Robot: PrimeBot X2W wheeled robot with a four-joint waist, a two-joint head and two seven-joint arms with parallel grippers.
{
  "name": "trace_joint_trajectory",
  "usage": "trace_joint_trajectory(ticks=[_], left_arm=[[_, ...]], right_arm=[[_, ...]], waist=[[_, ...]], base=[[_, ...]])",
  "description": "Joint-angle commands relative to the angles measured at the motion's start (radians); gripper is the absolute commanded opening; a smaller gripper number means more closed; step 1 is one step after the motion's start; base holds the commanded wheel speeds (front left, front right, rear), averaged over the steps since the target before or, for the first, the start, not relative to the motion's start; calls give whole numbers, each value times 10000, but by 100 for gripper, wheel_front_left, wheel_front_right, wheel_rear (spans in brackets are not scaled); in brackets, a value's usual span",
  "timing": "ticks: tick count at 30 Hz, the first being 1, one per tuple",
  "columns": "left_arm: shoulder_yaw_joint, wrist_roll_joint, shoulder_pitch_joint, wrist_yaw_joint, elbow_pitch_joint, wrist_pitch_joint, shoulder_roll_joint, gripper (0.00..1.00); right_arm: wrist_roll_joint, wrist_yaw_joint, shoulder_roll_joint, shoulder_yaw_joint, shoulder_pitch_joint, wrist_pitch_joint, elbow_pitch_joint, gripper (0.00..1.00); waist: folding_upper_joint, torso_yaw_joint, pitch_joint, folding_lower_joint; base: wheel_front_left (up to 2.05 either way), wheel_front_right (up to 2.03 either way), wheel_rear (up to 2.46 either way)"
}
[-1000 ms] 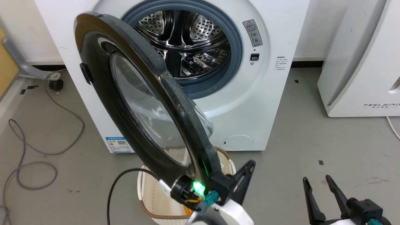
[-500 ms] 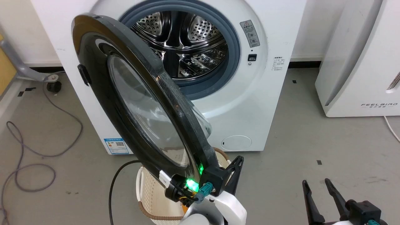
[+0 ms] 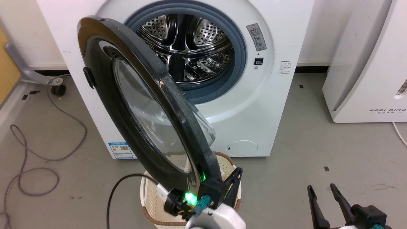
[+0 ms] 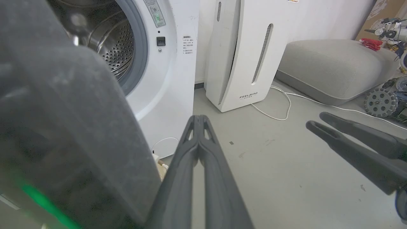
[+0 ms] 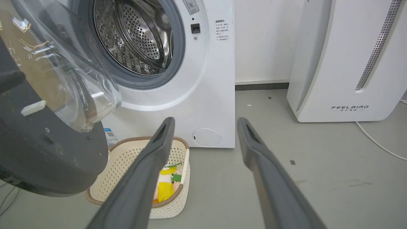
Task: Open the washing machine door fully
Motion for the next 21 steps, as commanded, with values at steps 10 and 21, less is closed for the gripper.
trace_joint_trajectory(ticks=[10,21], left_arm=[[240,-87,1208,700,-1191,-34,1065,0],[367,187,2611,1903,-3498,99,2129,0]], right_arm=[[48,6,39,-43,45,-44,112,100],[75,6,39,-32,136,-44,290,100]], waist=[[0,93,-96,0],[0,581,-167,0]], base=[[0,0,0],[0,0,0]])
